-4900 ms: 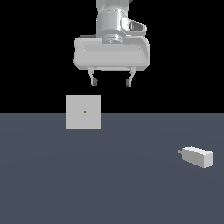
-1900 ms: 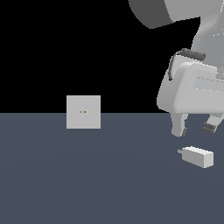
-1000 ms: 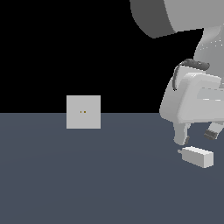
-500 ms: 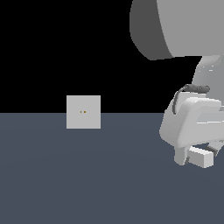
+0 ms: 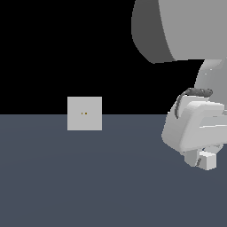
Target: Plug the charger into the wall socket.
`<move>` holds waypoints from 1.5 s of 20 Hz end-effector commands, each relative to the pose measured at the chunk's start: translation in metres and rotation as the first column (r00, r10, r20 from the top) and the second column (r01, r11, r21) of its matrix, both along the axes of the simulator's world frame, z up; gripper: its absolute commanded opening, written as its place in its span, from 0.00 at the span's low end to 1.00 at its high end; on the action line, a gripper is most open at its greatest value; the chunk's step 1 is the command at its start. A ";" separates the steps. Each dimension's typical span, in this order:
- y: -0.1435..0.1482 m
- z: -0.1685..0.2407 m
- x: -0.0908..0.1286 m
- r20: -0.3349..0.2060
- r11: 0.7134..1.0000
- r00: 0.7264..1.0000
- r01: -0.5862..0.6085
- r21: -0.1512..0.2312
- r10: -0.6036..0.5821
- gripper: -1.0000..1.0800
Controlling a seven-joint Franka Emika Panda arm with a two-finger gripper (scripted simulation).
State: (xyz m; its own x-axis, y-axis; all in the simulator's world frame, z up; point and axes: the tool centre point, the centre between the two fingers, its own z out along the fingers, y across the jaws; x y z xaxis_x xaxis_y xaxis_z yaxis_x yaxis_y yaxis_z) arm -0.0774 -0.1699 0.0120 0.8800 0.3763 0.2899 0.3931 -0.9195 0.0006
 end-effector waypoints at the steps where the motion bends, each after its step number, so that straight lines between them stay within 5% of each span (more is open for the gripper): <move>1: 0.000 0.000 0.000 0.000 1.000 1.000 0.000 0.000 0.000 0.00; 12: 0.020 0.007 -0.002 0.001 0.999 0.999 0.032 0.000 -0.032 0.00; 30: 0.124 0.043 0.002 0.005 0.981 0.981 0.196 0.003 -0.196 0.00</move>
